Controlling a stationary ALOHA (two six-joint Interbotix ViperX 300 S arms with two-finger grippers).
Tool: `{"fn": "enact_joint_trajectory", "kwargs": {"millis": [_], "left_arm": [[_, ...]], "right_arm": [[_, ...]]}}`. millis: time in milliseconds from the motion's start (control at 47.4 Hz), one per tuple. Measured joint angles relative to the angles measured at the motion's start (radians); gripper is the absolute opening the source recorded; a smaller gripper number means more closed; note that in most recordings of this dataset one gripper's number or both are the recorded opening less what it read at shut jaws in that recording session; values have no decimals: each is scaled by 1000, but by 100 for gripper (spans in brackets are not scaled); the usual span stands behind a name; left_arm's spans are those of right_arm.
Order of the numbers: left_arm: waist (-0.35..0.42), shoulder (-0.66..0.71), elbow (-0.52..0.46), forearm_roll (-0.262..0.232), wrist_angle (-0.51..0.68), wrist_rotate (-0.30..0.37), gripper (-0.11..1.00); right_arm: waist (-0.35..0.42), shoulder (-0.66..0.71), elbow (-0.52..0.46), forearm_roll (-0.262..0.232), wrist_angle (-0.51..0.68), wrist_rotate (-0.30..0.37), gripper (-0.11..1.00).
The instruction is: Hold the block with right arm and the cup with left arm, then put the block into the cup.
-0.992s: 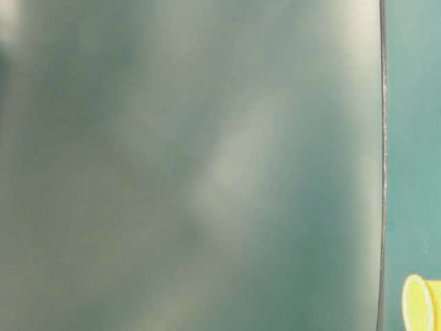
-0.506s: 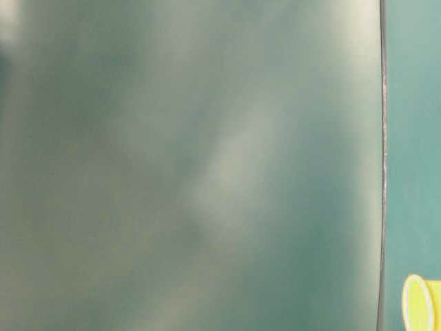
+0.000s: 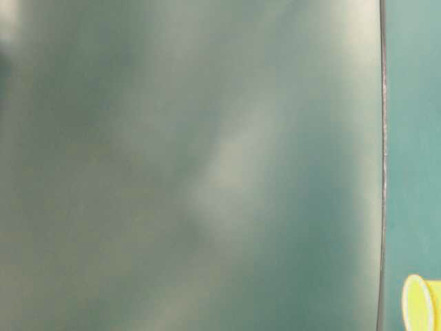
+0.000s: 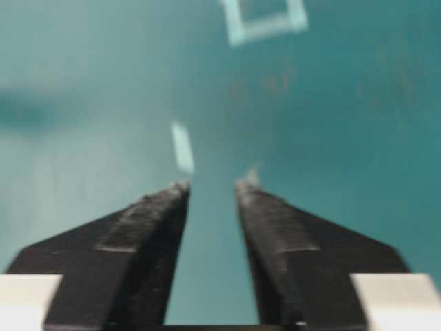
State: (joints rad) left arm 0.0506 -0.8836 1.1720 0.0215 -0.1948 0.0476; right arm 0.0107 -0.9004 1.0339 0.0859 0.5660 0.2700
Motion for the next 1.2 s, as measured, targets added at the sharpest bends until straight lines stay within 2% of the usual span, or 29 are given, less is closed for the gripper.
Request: {"fn": "enact_joint_trajectory", "kwargs": {"millis": [211, 464, 654, 907, 1203], "left_arm": [[54, 94, 3, -2, 0, -2, 79], [146, 273, -8, -2, 3, -17, 83], [150, 385, -26, -6, 31, -31, 83], [150, 465, -25, -9, 64, -124, 83], [124, 552, -25, -9, 69, -161, 83]], "right_arm": [[37, 26, 0, 21, 78, -3, 58], [147, 54, -3, 23, 147, -2, 58], [249, 91, -21, 25, 153, 5, 58], [341, 170, -37, 26, 179, 75, 58], [425, 192, -38, 25, 186, 170, 58]]}}
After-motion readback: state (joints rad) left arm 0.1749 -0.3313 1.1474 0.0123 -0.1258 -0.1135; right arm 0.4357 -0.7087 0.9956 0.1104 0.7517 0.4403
